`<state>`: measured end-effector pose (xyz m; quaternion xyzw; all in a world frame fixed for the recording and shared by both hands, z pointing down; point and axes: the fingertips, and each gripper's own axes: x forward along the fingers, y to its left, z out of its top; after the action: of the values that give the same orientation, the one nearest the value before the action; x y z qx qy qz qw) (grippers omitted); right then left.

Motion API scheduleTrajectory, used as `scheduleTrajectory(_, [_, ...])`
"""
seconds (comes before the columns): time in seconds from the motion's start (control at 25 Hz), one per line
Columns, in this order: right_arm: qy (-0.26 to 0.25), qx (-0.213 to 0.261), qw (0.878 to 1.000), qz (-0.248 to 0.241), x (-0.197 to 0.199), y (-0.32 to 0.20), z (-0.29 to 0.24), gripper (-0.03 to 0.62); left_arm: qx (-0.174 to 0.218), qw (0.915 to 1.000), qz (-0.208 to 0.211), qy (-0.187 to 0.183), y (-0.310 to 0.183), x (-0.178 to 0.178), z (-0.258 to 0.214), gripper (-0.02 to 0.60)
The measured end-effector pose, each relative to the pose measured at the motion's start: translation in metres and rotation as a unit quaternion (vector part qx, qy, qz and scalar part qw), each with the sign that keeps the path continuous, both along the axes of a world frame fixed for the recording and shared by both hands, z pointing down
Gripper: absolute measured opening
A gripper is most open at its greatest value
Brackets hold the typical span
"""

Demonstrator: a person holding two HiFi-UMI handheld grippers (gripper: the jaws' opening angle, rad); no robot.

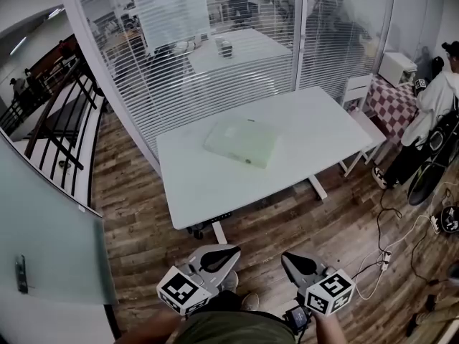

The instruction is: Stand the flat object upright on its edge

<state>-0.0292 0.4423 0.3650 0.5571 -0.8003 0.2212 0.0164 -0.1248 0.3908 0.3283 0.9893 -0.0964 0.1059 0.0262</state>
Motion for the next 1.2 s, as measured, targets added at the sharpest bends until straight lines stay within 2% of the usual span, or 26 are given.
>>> scheduleTrajectory(0.32, [0.004,0.004,1.0,0.015,0.018,-0.011,-0.003,0.009,0.009,0.9998,0.019,0.006,-0.013,0.022,-0.004,0.0])
scheduleTrajectory(0.6, [0.019,-0.002,1.0,0.02,0.035,-0.037,0.003,0.009,-0.003,0.9995,0.02,0.022,-0.047,0.043,0.006,0.0])
scheduleTrajectory(0.84, [0.028,-0.015,0.999,0.016,0.043,-0.084,0.014,0.009,-0.022,0.9994,0.011,0.023,-0.097,0.05,0.023,0.0])
scheduleTrajectory(1.2, [0.026,-0.034,0.999,0.005,0.066,-0.176,0.025,0.009,-0.048,0.9986,-0.003,0.022,-0.195,0.078,0.04,0.0])
